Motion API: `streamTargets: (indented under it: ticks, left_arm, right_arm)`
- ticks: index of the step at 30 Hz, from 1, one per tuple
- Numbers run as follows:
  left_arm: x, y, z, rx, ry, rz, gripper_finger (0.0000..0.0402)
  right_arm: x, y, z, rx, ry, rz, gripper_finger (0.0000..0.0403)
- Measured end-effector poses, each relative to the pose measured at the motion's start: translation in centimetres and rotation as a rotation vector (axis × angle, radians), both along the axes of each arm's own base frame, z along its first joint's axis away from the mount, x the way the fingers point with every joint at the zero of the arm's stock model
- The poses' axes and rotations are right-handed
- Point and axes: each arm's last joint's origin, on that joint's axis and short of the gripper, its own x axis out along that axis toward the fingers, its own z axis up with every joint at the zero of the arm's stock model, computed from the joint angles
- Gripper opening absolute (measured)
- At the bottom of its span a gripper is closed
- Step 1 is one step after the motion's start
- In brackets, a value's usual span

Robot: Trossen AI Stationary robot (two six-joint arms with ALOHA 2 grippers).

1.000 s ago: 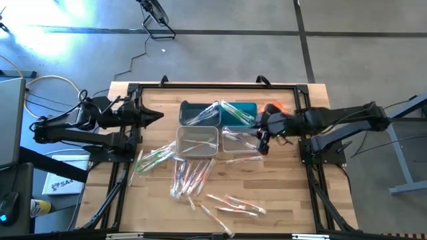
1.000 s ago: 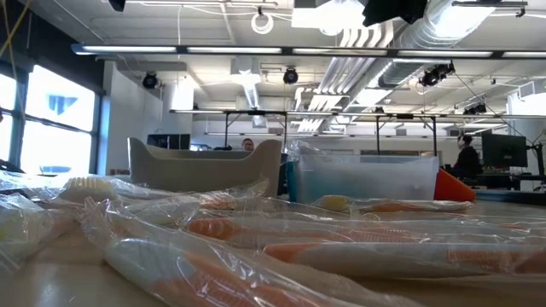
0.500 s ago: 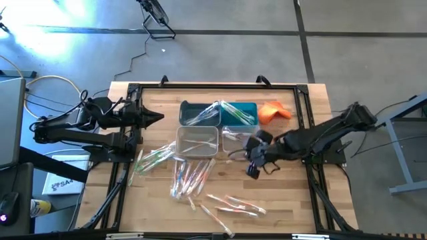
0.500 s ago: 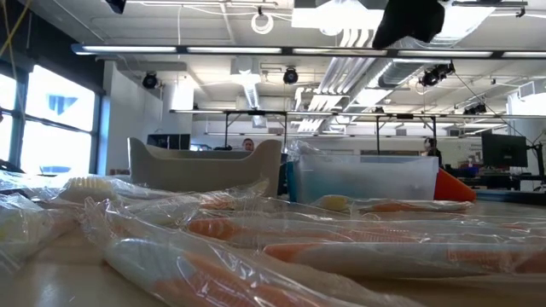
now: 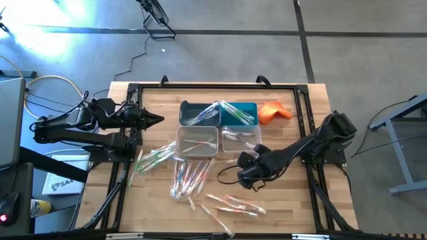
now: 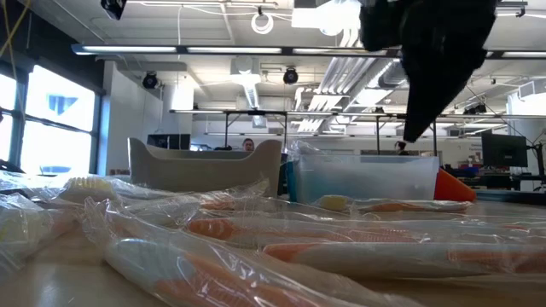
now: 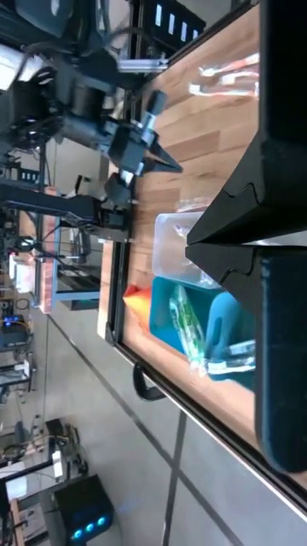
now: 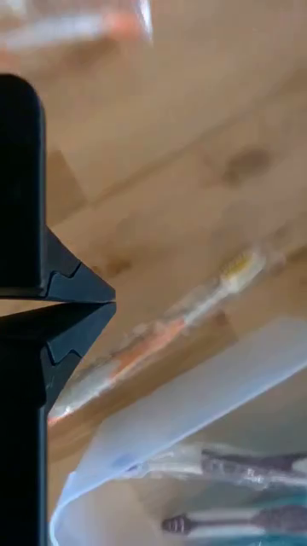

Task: Pick & Place Toothbrushes
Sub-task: Put the orange toothbrush into the gray bin

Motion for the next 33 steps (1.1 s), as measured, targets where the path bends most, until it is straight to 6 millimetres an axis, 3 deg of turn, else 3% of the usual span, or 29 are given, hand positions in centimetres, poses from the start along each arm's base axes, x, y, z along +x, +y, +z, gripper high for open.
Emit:
streamTargets:
  ticks: [11, 18, 28, 33]
  left_arm:
    - [0.0, 0.0, -0.1, 0.002, 0.012, 0.0, 0.0]
    - [0.0, 0.0, -0.2, -0.001, 0.019, 0.0, 0.0]
    - [0.0, 0.0, -0.2, -0.002, 0.018, 0.001, 0.0]
    - [0.0, 0.0, -0.2, -0.002, 0.018, 0.001, 0.0]
  right_arm:
    - [1.4, -0.6, -3.8, -0.174, 0.031, -0.1, 0.0003]
    - [1.9, -1.0, -4.9, -0.23, 0.024, -0.129, 0.0003]
    - [1.0, -2.3, -7.8, -0.196, -0.012, -0.186, 0.0003]
    - [0.8, -2.2, -8.2, -0.154, 0.002, -0.191, 0.0003]
